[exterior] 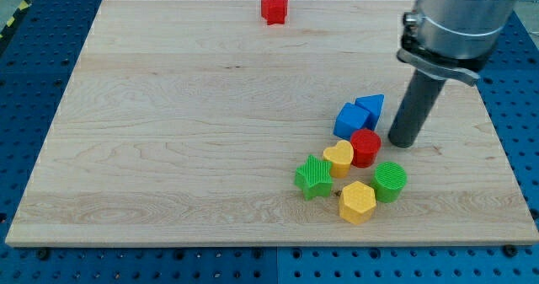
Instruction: Move the blue cube above the yellow heart in horizontal line
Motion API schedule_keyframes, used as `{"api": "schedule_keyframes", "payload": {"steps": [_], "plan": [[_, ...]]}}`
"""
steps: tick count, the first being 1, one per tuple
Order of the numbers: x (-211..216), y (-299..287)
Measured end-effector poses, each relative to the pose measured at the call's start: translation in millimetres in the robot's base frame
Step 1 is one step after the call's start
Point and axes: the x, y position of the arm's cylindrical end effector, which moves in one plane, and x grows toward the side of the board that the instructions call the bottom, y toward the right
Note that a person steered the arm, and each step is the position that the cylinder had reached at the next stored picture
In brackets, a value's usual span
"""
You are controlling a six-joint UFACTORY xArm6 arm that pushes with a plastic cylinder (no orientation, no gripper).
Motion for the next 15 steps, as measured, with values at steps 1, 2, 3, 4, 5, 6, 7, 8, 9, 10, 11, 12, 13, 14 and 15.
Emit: {"api": "schedule_keyframes", "payload": {"steps": [1, 2, 3, 4, 5, 6, 7, 8, 9, 10, 11, 12, 13, 14, 15], "plan": [[-21.7, 9.8], [-54.7, -0.1], [-72.8, -8.3], [-57.0, -8.4], [-33.5, -8.4], [-39.4, -10.5], [-50.2, -19.7], [-50.2, -41.3], [-48.9, -62.7], [-41.3, -68.3], [-33.1, -68.3], [-32.6, -70.3], [-21.7, -80.3], [-12.9, -93.8], [-12.9, -93.0]]}}
